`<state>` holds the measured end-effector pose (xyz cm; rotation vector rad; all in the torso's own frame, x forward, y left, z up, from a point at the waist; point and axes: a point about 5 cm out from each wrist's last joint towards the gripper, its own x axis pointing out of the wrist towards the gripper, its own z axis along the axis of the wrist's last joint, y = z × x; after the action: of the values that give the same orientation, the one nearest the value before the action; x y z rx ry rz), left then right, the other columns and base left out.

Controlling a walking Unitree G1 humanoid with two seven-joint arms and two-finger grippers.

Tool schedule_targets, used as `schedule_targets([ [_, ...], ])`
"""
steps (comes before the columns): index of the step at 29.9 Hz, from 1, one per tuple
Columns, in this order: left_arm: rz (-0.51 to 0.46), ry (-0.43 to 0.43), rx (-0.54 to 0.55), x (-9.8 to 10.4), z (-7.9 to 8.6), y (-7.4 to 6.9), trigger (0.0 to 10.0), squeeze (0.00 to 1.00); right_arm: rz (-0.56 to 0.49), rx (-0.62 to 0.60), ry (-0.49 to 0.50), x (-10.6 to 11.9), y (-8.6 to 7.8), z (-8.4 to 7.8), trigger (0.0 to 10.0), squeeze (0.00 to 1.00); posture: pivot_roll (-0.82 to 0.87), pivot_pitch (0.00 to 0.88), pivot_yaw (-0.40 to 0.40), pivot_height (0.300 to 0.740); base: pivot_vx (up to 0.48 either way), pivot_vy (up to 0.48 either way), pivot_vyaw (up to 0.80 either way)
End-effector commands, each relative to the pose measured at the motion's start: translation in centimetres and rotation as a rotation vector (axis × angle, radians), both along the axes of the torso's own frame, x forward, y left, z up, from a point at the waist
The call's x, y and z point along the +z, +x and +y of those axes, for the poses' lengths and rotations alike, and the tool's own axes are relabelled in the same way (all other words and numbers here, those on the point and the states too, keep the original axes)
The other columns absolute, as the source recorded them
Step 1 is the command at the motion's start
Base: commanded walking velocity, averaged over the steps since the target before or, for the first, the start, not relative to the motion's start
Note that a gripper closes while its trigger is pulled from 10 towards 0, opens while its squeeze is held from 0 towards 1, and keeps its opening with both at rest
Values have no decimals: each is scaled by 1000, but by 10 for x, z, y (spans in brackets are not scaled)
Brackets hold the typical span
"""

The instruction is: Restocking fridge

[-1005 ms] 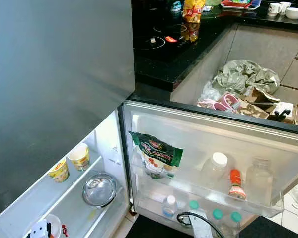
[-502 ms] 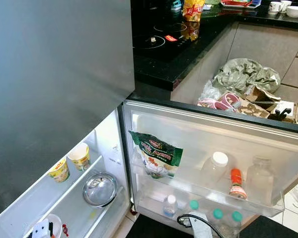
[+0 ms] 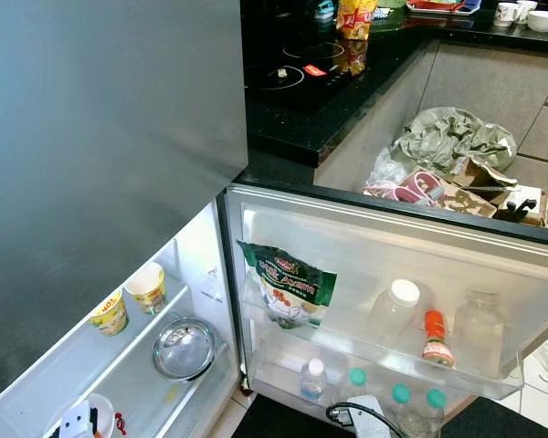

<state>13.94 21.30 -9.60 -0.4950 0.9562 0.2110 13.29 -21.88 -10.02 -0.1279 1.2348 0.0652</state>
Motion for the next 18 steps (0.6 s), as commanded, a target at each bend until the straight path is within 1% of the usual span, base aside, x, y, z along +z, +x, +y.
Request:
schedule_targets([
  [1, 43, 3, 2, -4, 0, -9, 10000, 0, 3, -5, -5, -1, -3, -1, 10000, 0, -12, 0, 19, 740, 0, 0, 0],
  [10, 46, -3, 5, -4, -2, -8, 10000, 0, 14, 19, -16, -1, -5, -3, 10000, 0, -24, 0, 19, 740, 0, 0, 0],
  [18, 53, -7, 7, -4, -3, -9, 10000, 0, 8, 20, -9, 0, -1, -3, 10000, 0, -20, 0, 18, 740, 0, 0, 0],
])
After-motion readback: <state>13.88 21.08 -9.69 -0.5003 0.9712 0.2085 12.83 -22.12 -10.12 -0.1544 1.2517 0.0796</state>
